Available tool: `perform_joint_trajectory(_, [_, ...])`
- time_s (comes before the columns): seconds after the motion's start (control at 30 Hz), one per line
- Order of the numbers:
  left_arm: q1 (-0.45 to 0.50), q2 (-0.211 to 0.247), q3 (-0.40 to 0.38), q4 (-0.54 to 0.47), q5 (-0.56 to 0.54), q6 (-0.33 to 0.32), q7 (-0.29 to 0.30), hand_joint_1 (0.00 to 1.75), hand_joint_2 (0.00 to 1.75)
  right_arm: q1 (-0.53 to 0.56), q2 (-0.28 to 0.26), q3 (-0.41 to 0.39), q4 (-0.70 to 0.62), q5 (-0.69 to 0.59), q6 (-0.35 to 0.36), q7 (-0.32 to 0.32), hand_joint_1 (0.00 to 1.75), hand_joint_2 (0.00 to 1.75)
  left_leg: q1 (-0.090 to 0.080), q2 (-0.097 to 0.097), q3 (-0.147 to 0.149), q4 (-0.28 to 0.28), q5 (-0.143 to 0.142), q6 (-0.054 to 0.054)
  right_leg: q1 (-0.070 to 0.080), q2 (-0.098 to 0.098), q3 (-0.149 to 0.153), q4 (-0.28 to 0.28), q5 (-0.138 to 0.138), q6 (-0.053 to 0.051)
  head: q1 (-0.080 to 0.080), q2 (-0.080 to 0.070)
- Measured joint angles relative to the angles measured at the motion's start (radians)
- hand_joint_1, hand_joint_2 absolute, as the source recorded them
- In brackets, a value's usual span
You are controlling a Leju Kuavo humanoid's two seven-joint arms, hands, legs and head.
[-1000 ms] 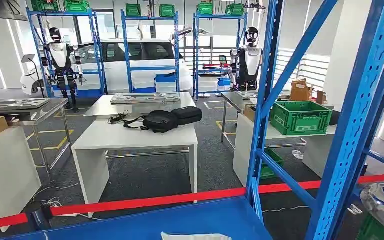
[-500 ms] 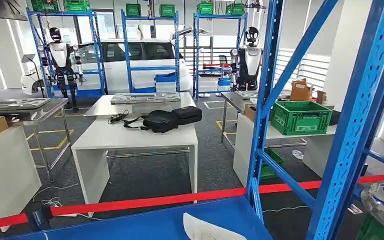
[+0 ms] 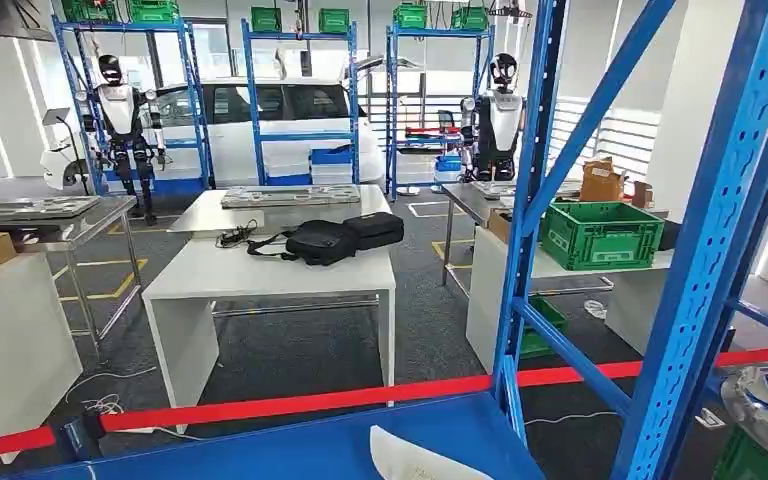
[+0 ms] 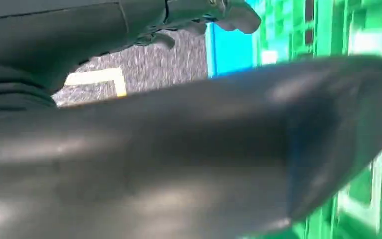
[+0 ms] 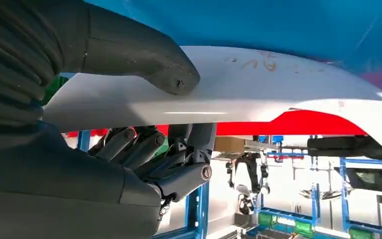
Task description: Take the parts from the cabinet and place them on the table.
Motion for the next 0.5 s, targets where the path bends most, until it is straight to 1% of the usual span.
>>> perform_joint_trajectory(0.1, [0.000, -0.001, -0.008, 0.000, 0.002, -0.036, -0.003, 0.00, 0.00, 0.000, 0.000, -0.005, 0.000, -0.002, -0.001, 0.000, 1.69, 1.75, 0.000, 0.000, 0.000, 0.000, 0.000, 0.000, 0.000, 0.000, 0.000, 0.000, 0.000, 0.000, 0.000, 0.000])
perform_joint_trajectory(0.17, [0.000, -0.002, -0.009, 0.000, 0.005, -0.042, -0.004, 0.00, 0.00, 0.000, 0.000, -0.010, 0.000, -0.007, -0.008, 0.000, 1.69, 1.75, 0.000, 0.000, 0.000, 0.000, 0.000, 0.000, 0.000, 0.000, 0.000, 0.000, 0.000, 0.000, 0.000, 0.000])
perform_joint_trajectory(0.23, [0.000, -0.005, -0.009, 0.000, 0.014, -0.015, 0.002, 0.00, 0.00, -0.003, -0.001, -0.014, 0.000, -0.015, -0.033, 0.007, 1.69, 1.75, 0.000, 0.000, 0.000, 0.000, 0.000, 0.000, 0.000, 0.000, 0.000, 0.000, 0.000, 0.000, 0.000, 0.000])
perform_joint_trajectory(0.3, [0.001, -0.007, -0.009, 0.000, 0.021, 0.010, 0.029, 0.00, 0.00, -0.020, -0.005, -0.021, 0.000, -0.017, -0.057, 0.017, 1.69, 1.75, 0.000, 0.000, -0.001, 0.000, 0.000, 0.000, 0.000, 0.000, 0.000, 0.000, 0.000, 0.000, 0.000, 0.000])
perform_joint_trajectory(0.5, [0.001, -0.020, -0.009, 0.000, 0.018, 0.042, 0.063, 0.00, 0.00, -0.149, -0.044, -0.050, -0.006, -0.023, -0.088, 0.035, 1.69, 1.75, -0.001, 0.000, -0.001, 0.000, 0.001, 0.000, -0.001, 0.000, 0.000, 0.000, 0.001, 0.001, 0.000, 0.000])
